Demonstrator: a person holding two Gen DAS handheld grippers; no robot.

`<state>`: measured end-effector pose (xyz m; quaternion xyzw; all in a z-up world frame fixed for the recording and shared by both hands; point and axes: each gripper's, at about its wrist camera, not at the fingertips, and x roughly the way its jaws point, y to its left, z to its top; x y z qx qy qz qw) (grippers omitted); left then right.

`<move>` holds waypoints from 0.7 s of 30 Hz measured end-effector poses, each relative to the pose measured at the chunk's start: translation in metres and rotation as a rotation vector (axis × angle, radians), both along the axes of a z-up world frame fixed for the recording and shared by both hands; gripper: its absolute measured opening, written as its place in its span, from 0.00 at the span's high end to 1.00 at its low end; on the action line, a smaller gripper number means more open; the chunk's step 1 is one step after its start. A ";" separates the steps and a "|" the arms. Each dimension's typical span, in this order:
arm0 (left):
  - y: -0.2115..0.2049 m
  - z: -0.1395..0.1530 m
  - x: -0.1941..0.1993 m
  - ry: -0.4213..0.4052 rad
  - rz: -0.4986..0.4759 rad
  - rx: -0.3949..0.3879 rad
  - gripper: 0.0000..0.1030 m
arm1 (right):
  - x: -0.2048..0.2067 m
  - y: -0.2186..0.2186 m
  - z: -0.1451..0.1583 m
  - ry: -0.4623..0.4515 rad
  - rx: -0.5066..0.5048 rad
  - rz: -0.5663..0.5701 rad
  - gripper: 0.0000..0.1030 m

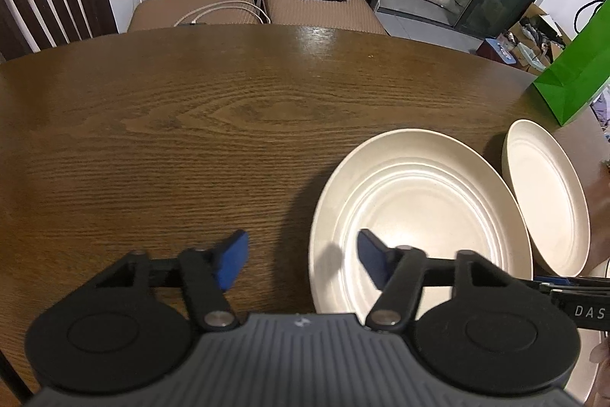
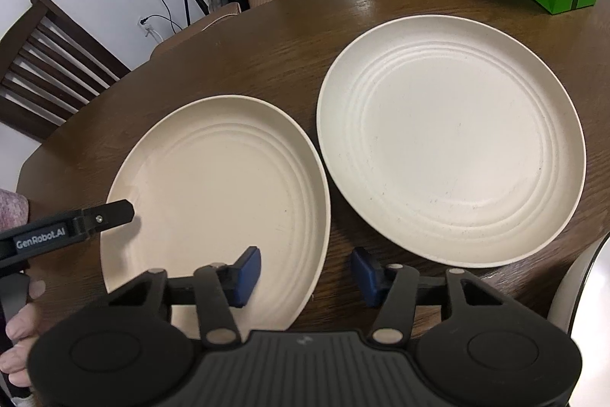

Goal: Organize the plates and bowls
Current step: 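Close both grippers on the rim of a second cream plate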

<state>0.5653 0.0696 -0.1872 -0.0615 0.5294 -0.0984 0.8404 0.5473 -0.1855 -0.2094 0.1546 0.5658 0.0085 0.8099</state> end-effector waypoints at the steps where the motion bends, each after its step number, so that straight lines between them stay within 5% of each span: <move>1: 0.001 -0.001 0.000 0.005 0.001 -0.004 0.48 | -0.001 -0.001 0.001 -0.001 0.000 -0.002 0.52; 7: 0.003 -0.004 0.000 0.017 0.005 -0.029 0.77 | -0.001 -0.002 0.001 -0.003 0.004 -0.006 0.63; 9: 0.003 -0.003 0.000 0.017 0.000 -0.045 0.89 | -0.001 -0.002 0.000 -0.001 0.008 -0.008 0.76; 12: -0.001 -0.002 0.000 0.004 0.001 -0.027 0.90 | -0.002 -0.002 0.000 0.001 0.011 -0.008 0.87; 21: -0.005 -0.001 0.000 -0.017 -0.003 -0.002 0.90 | 0.000 0.001 0.001 -0.024 -0.026 0.011 0.87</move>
